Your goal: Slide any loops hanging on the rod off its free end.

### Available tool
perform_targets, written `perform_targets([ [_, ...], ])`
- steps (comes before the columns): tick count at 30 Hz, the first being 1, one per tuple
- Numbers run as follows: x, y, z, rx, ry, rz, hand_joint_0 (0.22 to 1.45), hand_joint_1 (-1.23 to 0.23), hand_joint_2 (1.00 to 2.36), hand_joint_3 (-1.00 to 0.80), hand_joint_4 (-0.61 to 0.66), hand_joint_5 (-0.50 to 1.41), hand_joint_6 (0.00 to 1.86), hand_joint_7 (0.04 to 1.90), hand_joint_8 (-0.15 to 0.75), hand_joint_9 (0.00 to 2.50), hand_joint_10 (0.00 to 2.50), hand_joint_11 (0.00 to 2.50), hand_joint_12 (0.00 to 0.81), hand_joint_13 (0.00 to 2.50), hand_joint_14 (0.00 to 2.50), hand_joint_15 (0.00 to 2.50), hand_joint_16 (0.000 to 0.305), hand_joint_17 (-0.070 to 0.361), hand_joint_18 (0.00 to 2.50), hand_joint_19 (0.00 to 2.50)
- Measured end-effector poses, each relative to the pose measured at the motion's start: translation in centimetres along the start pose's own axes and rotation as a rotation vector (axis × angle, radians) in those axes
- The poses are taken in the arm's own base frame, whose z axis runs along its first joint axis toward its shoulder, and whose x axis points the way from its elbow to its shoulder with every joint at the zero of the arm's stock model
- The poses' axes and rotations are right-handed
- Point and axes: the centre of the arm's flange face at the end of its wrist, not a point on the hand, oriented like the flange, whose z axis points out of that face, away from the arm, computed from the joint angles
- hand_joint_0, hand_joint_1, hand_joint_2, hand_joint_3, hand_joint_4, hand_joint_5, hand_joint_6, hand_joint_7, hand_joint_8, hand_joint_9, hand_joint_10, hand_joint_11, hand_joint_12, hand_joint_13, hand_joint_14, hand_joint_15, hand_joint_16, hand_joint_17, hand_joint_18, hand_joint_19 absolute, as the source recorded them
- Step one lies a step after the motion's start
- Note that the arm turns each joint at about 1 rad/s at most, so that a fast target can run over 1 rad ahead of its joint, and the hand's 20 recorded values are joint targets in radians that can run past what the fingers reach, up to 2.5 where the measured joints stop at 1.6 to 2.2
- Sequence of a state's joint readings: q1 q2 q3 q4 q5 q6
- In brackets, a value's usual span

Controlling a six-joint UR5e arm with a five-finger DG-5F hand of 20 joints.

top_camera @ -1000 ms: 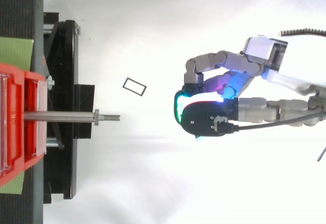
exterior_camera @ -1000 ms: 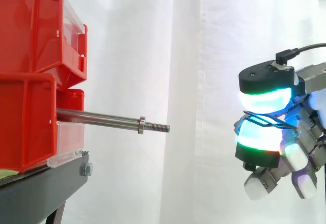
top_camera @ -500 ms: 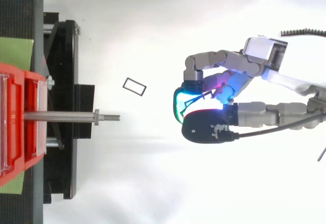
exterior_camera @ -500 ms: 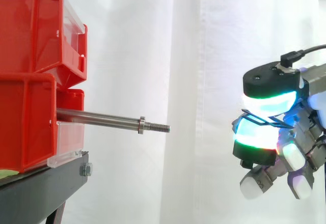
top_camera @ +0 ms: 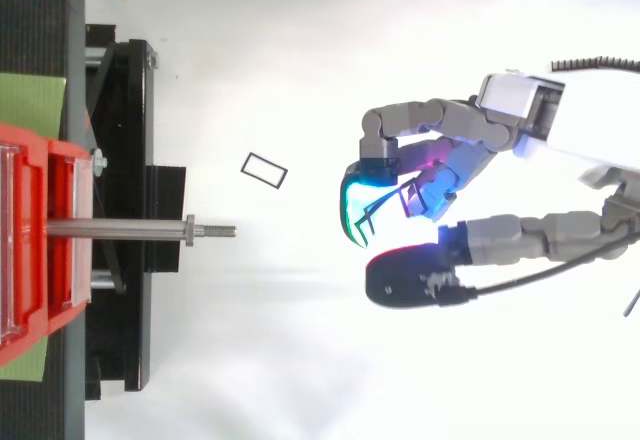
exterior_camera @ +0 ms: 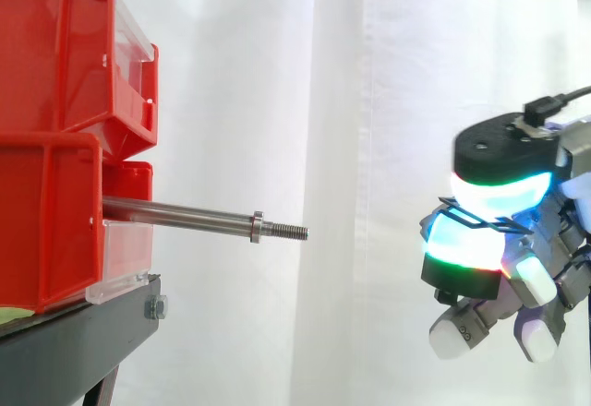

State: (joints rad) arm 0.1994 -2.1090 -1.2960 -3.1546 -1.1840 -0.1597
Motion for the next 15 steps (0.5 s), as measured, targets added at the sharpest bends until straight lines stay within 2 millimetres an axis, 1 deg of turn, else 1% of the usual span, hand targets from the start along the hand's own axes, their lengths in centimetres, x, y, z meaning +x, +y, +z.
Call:
perform_targets([
  [2, 0.01, 0.02, 0.03, -0.002, 0.0, 0.0, 0.58, -0.84, 1.02, -0.22, 0.15, -0.12, 0.64, 1.4, 0.257, 0.92, 0.02, 0.44, 0.336, 0.51, 0.0, 0.03, 0.05, 0.112, 0.7, 0.43],
  [3, 0.01, 0.03, 0.04, -0.004, 0.0, 0.001, 0.59, -0.84, 1.02, -0.23, 0.15, -0.13, 0.66, 1.39, 0.258, 0.91, 0.02, 0.44, 0.335, 0.51, 0.0, 0.03, 0.05, 0.112, 0.71, 0.43],
  [8, 0.01, 0.13, 0.09, -0.01, -0.002, 0.003, 0.61, -0.85, 1.02, -0.25, 0.15, -0.14, 0.7, 1.31, 0.257, 0.89, 0.02, 0.45, 0.335, 0.51, 0.0, 0.02, 0.049, 0.111, 0.71, 0.41],
  [10, 0.01, 0.11, 0.1, -0.01, -0.002, 0.003, 0.64, -0.87, 1.02, -0.28, 0.15, -0.16, 0.72, 1.24, 0.253, 0.87, 0.02, 0.45, 0.335, 0.51, 0.0, 0.01, 0.049, 0.111, 0.72, 0.39],
  [15, 0.02, 0.12, 0.11, -0.011, -0.002, 0.003, 0.7, -0.92, 1.01, -0.35, 0.16, -0.17, 0.74, 1.2, 0.254, 0.84, 0.02, 0.46, 0.33, 0.51, 0.0, 0.0, 0.049, 0.11, 0.73, 0.34],
])
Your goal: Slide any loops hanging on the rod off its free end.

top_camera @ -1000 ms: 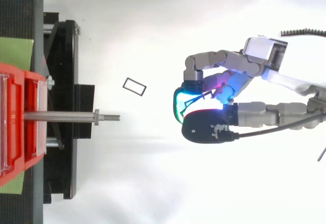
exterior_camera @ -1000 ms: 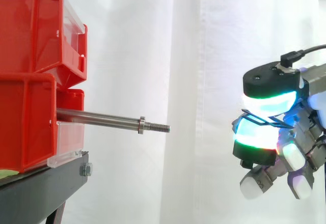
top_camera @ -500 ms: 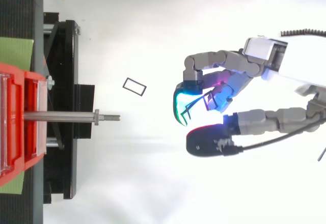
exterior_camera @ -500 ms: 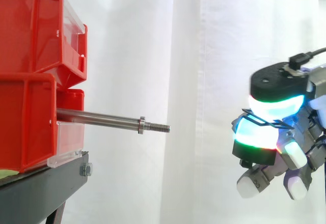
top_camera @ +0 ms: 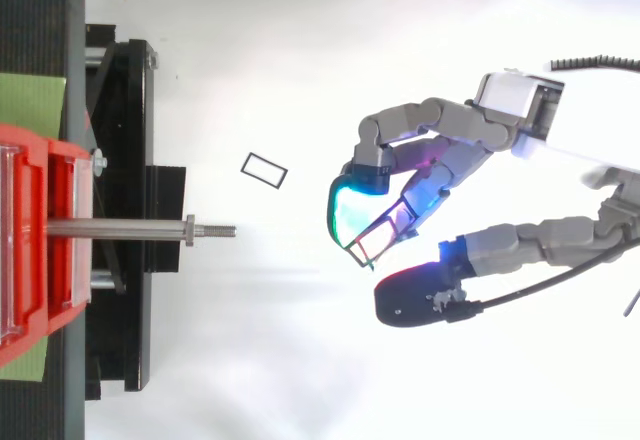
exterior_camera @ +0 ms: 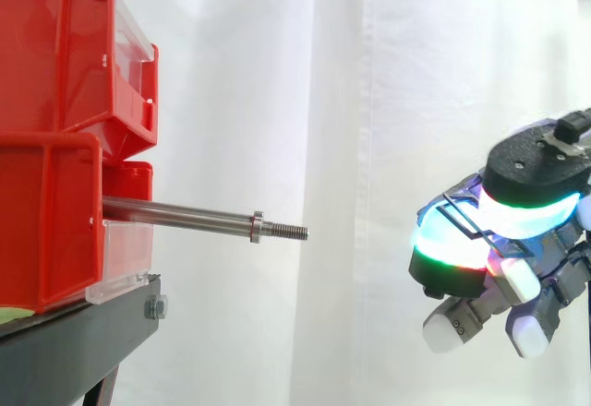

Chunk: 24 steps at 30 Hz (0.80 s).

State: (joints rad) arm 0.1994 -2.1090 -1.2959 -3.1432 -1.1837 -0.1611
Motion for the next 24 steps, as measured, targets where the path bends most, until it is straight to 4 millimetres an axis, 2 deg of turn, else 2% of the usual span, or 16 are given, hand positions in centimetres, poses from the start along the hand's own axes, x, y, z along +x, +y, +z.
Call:
perform_targets([
  [5, 0.01, 0.01, 0.0, 0.0, 0.001, 0.0, 0.68, -0.91, 1.01, -0.42, 0.16, -0.17, 0.74, 1.17, 0.247, 0.84, 0.02, 0.46, 0.328, 0.51, 0.0, 0.0, 0.048, 0.109, 0.73, 0.36],
  [9, 0.0, 0.02, 0.0, 0.0, 0.001, 0.0, 0.57, -0.69, 1.0, -0.5, 0.18, -0.11, 0.64, 1.31, 0.263, 0.92, 0.02, 0.42, 0.331, 0.54, 0.0, 0.02, 0.048, 0.108, 0.74, 0.44],
  [13, 0.0, 0.02, -0.01, 0.0, 0.0, 0.0, 0.57, -0.59, 1.0, -0.5, 0.18, -0.08, 0.61, 1.37, 0.27, 0.96, 0.01, 0.4, 0.326, 0.57, 0.0, 0.03, 0.047, 0.106, 0.76, 0.46],
  [17, 0.01, 0.0, 0.0, 0.0, 0.001, 0.001, 0.6, -0.59, 1.01, -0.44, 0.17, -0.08, 0.62, 1.37, 0.272, 0.99, 0.01, 0.41, 0.319, 0.59, 0.0, 0.04, 0.046, 0.104, 0.77, 0.47],
  [24, 0.0, 0.02, 0.0, 0.0, 0.0, 0.002, 0.59, -0.65, 1.02, -0.24, 0.15, -0.09, 0.65, 1.34, 0.272, 0.99, 0.02, 0.45, 0.326, 0.58, 0.0, 0.05, 0.047, 0.107, 0.78, 0.47],
])
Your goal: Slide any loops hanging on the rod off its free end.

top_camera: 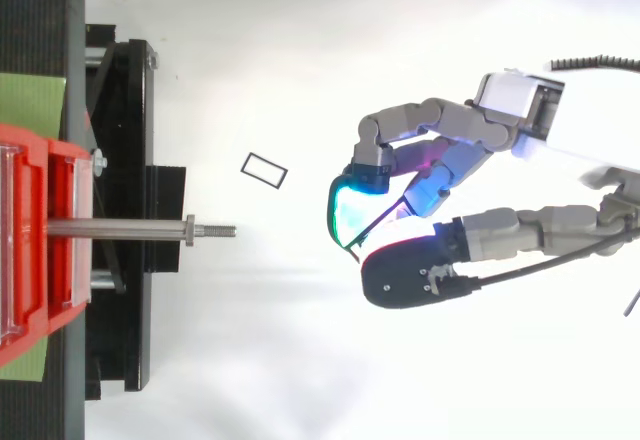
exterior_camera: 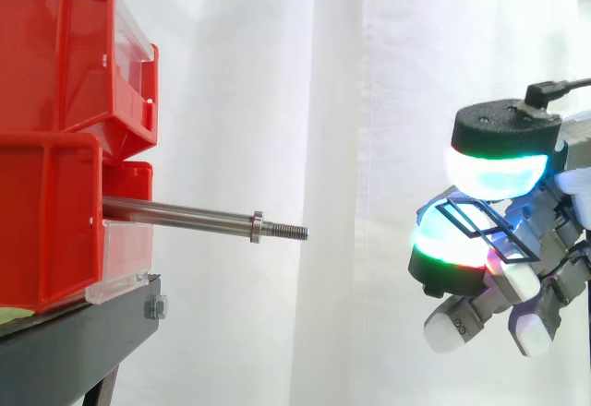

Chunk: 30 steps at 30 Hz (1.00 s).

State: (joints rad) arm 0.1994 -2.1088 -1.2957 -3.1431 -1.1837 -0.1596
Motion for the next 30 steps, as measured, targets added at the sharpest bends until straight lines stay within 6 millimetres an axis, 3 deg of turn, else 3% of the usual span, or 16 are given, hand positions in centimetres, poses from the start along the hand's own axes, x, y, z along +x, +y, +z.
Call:
perform_targets([
  [5, -0.03, -0.01, 0.0, 0.001, -0.003, 0.0, 0.58, -0.68, 1.02, -0.29, 0.16, -0.1, 0.66, 1.33, 0.273, 0.98, 0.02, 0.45, 0.328, 0.58, 0.0, 0.06, 0.048, 0.108, 0.78, 0.48],
  [7, -0.04, -0.02, 0.0, 0.001, -0.004, 0.0, 0.55, -0.62, 1.01, -0.42, 0.16, -0.1, 0.66, 1.3, 0.278, 0.99, 0.01, 0.44, 0.334, 0.59, 0.0, 0.06, 0.049, 0.109, 0.78, 0.48],
  [11, -0.04, -0.02, 0.01, 0.0, -0.004, 0.0, 0.54, -0.52, 1.0, -0.49, 0.17, -0.09, 0.65, 1.32, 0.282, 1.01, 0.01, 0.43, 0.336, 0.6, 0.0, 0.05, 0.049, 0.11, 0.79, 0.49],
  [14, -0.03, -0.02, 0.02, 0.0, -0.004, 0.0, 0.59, -0.49, 1.0, -0.44, 0.16, -0.08, 0.65, 1.33, 0.278, 1.02, 0.01, 0.44, 0.325, 0.59, 0.0, 0.05, 0.047, 0.106, 0.77, 0.49],
  [22, -0.04, 0.02, 0.01, -0.001, -0.004, 0.001, 0.58, -0.63, 1.02, -0.17, 0.15, -0.08, 0.65, 1.36, 0.289, 1.04, 0.02, 0.46, 0.336, 0.62, 0.0, 0.07, 0.049, 0.109, 0.81, 0.5],
  [30, -0.06, 0.0, 0.01, 0.0, -0.004, 0.001, 0.57, -0.7, 1.02, -0.19, 0.16, -0.09, 0.65, 1.36, 0.288, 1.01, 0.02, 0.44, 0.348, 0.61, 0.0, 0.06, 0.052, 0.116, 0.81, 0.48],
])
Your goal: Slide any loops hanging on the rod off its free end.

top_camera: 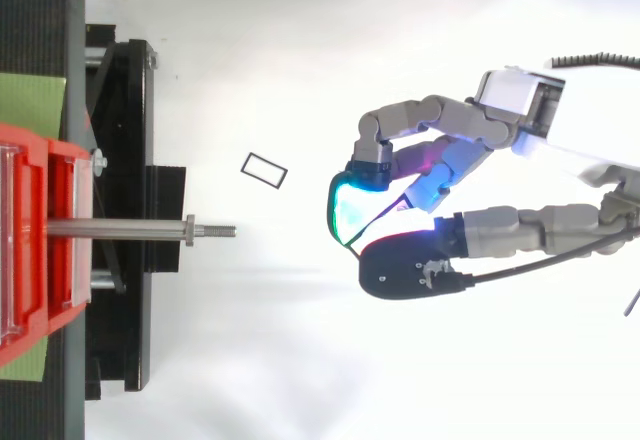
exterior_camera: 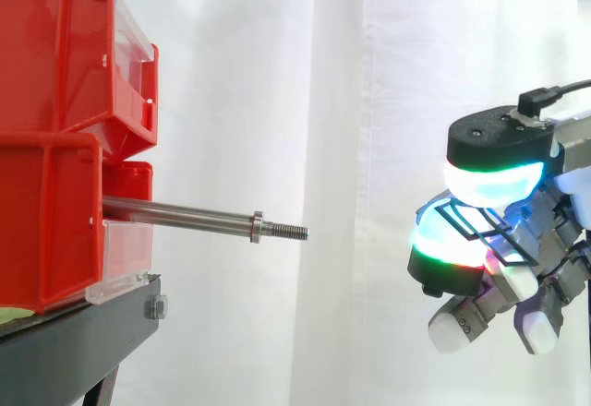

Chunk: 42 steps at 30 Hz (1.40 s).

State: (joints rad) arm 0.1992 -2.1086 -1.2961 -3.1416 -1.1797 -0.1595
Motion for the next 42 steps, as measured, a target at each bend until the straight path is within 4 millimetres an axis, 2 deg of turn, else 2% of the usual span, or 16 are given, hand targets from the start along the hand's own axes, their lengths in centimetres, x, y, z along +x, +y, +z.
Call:
perform_targets([
  [8, 0.01, 0.01, 0.01, 0.0, 0.0, 0.0, 0.55, -0.71, 1.01, -0.33, 0.16, -0.1, 0.66, 1.34, 0.276, 1.0, 0.02, 0.46, 0.336, 0.6, 0.0, 0.06, 0.049, 0.111, 0.79, 0.5],
  [10, 0.01, 0.01, 0.0, 0.0, 0.0, 0.0, 0.54, -0.64, 1.01, -0.4, 0.16, -0.09, 0.65, 1.34, 0.278, 1.02, 0.02, 0.46, 0.338, 0.62, 0.0, 0.07, 0.05, 0.112, 0.81, 0.5],
  [15, 0.01, 0.01, 0.0, 0.0, 0.0, 0.0, 0.55, -0.56, 1.01, -0.43, 0.16, -0.08, 0.65, 1.35, 0.286, 1.04, 0.02, 0.46, 0.335, 0.63, 0.0, 0.07, 0.049, 0.11, 0.81, 0.51],
  [21, 0.01, 0.0, 0.01, 0.0, -0.001, 0.0, 0.6, -0.58, 1.01, -0.34, 0.14, -0.08, 0.67, 1.34, 0.285, 1.07, 0.02, 0.46, 0.322, 0.65, 0.0, 0.08, 0.047, 0.105, 0.82, 0.49],
  [25, 0.01, 0.02, 0.01, 0.0, -0.001, 0.0, 0.58, -0.63, 1.02, -0.2, 0.13, -0.08, 0.73, 1.31, 0.285, 1.1, 0.02, 0.49, 0.321, 0.65, 0.0, 0.07, 0.047, 0.105, 0.83, 0.49],
  [30, 0.01, 0.01, 0.01, 0.0, 0.0, 0.0, 0.56, -0.64, 1.03, -0.12, 0.07, -0.08, 0.74, 1.28, 0.283, 1.12, 0.02, 0.5, 0.323, 0.66, 0.0, 0.08, 0.047, 0.107, 0.84, 0.5],
  [42, -0.01, -0.01, 0.01, 0.0, -0.001, 0.0, 0.57, -0.64, 1.02, -0.16, 0.06, -0.07, 0.71, 1.32, 0.279, 1.1, 0.02, 0.48, 0.322, 0.66, 0.0, 0.07, 0.047, 0.106, 0.83, 0.49],
])
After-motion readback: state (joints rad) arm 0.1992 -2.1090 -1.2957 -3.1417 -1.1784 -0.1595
